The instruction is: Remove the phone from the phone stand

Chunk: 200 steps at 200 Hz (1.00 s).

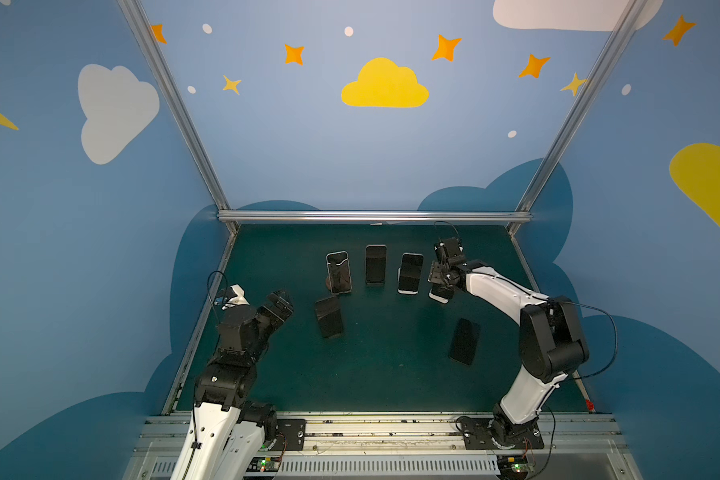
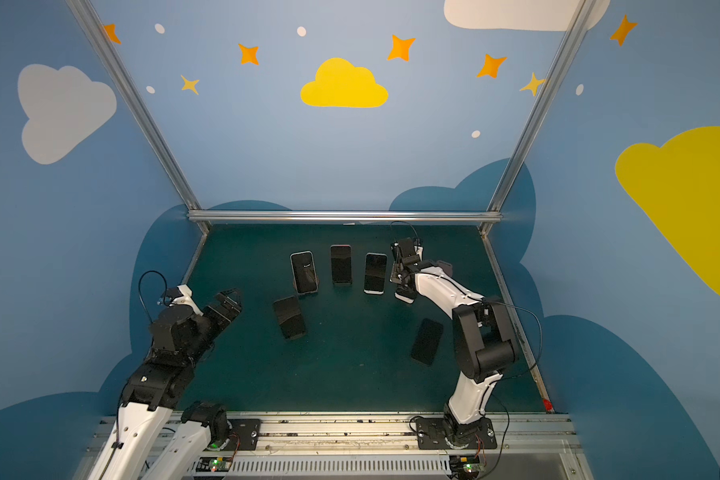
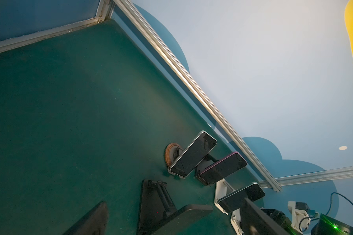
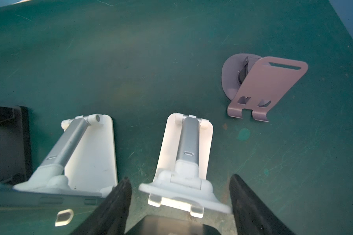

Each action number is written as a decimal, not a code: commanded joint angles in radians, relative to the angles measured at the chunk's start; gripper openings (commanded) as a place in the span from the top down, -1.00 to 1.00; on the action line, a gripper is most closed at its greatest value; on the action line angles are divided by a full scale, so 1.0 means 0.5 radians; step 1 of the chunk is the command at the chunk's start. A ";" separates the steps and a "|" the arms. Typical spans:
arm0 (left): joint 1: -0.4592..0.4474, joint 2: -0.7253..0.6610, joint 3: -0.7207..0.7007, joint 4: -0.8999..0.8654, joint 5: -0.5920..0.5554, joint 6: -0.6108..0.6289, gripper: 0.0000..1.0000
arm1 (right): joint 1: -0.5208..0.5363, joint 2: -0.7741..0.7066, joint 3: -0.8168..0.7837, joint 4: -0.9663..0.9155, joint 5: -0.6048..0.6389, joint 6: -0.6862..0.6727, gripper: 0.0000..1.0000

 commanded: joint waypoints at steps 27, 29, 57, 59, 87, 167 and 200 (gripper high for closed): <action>0.001 0.005 -0.012 0.026 0.005 0.024 -0.99 | 0.011 -0.089 -0.013 -0.011 -0.004 0.013 -0.38; 0.000 0.005 -0.012 0.025 0.005 0.024 -0.99 | 0.011 -0.096 -0.014 -0.013 -0.005 0.013 -0.38; -0.002 0.003 -0.012 0.031 0.003 0.022 -1.00 | 0.011 -0.160 -0.016 -0.043 -0.007 0.010 -0.38; -0.002 0.002 -0.012 0.031 0.002 0.022 -1.00 | 0.009 -0.165 -0.018 -0.043 -0.008 0.010 -0.38; -0.003 -0.001 -0.012 0.022 0.002 0.023 -1.00 | 0.011 -0.238 -0.026 -0.099 -0.040 0.033 -0.38; -0.015 -0.021 -0.012 0.011 0.002 0.022 -1.00 | 0.023 -0.440 -0.086 -0.455 -0.208 0.184 -0.36; -0.027 -0.026 -0.012 0.010 -0.001 0.024 -0.99 | 0.038 -0.542 -0.200 -0.540 -0.330 0.220 -0.35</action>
